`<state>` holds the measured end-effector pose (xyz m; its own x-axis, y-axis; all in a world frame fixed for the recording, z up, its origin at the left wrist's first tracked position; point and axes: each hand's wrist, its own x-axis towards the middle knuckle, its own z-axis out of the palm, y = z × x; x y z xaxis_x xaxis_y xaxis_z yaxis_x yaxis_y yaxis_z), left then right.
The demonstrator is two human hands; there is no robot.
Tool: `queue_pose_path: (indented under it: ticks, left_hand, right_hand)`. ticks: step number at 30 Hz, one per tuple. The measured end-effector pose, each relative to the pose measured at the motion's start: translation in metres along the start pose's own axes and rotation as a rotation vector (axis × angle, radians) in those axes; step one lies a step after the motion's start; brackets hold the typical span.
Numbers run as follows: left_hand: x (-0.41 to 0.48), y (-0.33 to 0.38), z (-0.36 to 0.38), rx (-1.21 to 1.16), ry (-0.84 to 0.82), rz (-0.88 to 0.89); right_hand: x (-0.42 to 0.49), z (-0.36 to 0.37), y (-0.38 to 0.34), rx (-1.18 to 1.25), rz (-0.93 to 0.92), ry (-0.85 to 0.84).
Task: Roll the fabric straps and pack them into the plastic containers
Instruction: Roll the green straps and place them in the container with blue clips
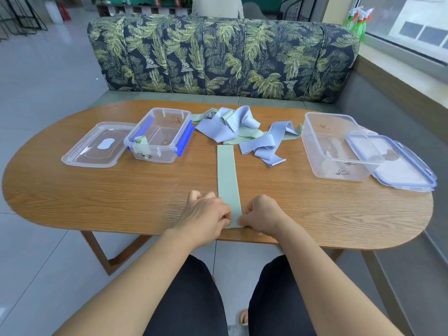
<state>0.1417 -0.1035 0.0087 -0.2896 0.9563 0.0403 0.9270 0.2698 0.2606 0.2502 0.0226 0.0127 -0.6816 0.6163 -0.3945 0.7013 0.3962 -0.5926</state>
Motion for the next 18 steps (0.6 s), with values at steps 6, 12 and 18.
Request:
queue_pose_path:
  ticks: [6,12,18]
  left_hand:
    - [-0.005,0.004,0.006,0.142,0.103,0.128]
    - [-0.004,0.0,0.01,0.088,0.113,0.094]
    - [0.0,-0.003,0.007,0.089,0.086,0.123]
  right_hand:
    - [-0.002,0.0,0.006,0.161,-0.014,0.012]
    - [-0.009,-0.001,0.021,0.43,-0.064,0.062]
    - [-0.024,0.024,0.034,0.17,-0.438,0.345]
